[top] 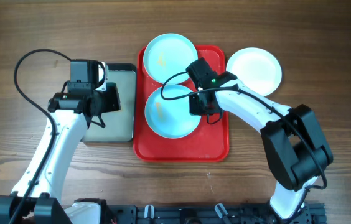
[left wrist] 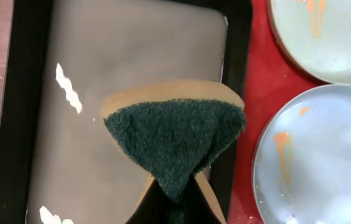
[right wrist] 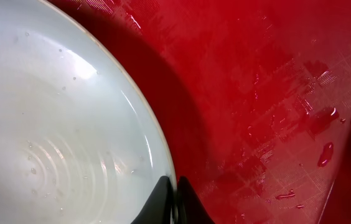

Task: Clean dirty plates on tray and stack at the side
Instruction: 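Rub the sponge in the soapy water with the left gripper, then scrub the held light-blue plate with the sponge in the left gripper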

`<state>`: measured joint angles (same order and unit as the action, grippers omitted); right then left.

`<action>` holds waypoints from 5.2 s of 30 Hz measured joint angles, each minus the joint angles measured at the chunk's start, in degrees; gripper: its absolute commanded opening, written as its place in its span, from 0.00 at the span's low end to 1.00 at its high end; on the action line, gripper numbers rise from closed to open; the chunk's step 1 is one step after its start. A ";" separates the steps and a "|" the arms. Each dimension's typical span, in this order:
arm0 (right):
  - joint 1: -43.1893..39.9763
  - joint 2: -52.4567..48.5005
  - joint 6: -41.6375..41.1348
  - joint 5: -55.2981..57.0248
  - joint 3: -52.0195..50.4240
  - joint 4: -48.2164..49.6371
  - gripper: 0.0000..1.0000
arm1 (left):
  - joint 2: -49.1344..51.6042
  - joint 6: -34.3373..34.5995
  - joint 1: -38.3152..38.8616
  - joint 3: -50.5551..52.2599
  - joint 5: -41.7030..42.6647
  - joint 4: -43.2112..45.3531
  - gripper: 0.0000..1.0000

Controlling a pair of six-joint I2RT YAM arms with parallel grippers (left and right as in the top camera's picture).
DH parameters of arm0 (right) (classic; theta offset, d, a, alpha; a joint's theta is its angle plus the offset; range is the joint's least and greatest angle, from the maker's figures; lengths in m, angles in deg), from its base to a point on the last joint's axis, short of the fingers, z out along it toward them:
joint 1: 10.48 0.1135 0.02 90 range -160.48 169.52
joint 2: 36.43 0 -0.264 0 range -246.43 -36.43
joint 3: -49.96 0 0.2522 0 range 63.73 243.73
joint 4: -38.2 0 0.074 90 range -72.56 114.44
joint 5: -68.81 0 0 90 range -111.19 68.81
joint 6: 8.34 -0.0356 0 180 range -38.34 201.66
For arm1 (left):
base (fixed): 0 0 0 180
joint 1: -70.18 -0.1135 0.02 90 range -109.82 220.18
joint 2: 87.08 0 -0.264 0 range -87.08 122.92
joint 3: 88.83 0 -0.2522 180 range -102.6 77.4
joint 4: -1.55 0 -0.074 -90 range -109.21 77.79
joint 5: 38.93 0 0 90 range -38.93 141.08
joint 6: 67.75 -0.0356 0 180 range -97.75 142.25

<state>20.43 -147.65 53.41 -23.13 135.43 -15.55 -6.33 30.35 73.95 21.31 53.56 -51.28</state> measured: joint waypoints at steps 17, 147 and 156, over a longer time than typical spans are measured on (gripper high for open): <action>0.02 0.00 0.00 0.00 0.00 0.00 0.04 | 0.00 2.86 1.88 0.66 -5.64 -1.01 0.04; 0.07 -0.33 7.61 -10.10 0.00 1.73 0.04 | 27.43 18.21 14.14 -9.51 12.76 -1.01 0.04; 0.07 -0.33 8.24 -10.75 -0.02 1.73 0.04 | 27.06 15.98 12.17 -9.60 15.17 -10.16 0.04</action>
<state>20.50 -147.98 61.65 -33.88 135.41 -13.82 20.73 46.33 86.12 11.71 68.72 -61.44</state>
